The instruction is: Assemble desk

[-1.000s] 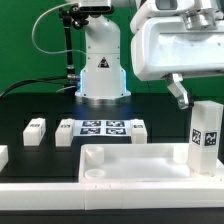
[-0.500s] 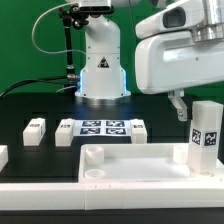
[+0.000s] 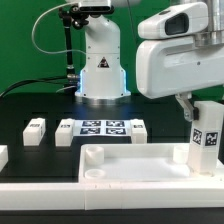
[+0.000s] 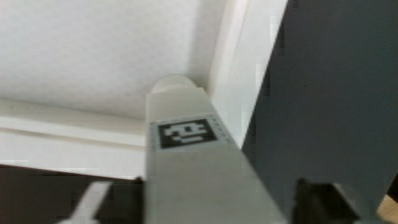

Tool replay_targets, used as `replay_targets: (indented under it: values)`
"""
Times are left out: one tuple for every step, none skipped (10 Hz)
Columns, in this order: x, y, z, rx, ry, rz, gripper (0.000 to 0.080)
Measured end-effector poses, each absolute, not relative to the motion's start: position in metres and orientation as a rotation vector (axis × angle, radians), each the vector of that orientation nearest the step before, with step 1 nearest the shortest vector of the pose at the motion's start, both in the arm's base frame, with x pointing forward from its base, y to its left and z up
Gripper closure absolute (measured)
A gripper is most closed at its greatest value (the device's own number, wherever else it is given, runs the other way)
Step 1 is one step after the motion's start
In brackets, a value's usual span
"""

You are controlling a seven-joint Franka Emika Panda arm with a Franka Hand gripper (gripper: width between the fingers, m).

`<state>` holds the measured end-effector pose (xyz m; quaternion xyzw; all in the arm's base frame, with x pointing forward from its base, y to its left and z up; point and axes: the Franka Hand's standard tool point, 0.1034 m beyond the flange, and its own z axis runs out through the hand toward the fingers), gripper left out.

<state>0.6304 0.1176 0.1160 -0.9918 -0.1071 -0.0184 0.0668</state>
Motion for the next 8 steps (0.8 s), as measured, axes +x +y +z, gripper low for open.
replay_targets:
  values:
    - [0.631,0.1135,0.1155,-3.001,-0.251,-0.051,0.0407]
    - [0.6311,0.113,0.1154,-3.007,-0.14,-0.044,0.0492]
    - [0.6311,0.1125,0.1152,-3.01,-0.03,-0.037,0.0493]
    - [0.6312,0.112,0.1151,-3.009,0.056,-0.031,0.0493]
    - [0.6312,0.1116,0.115,-3.005,0.149,-0.025,0.0495]
    - [0.6308,0.1111,0.1145,-2.996,0.27,-0.018,0.0496]
    - [0.6299,0.1109,0.1141,-2.962,0.506,-0.047,0.0496]
    - [0.6244,0.1111,0.1128,-2.901,0.772,-0.04,0.0499]
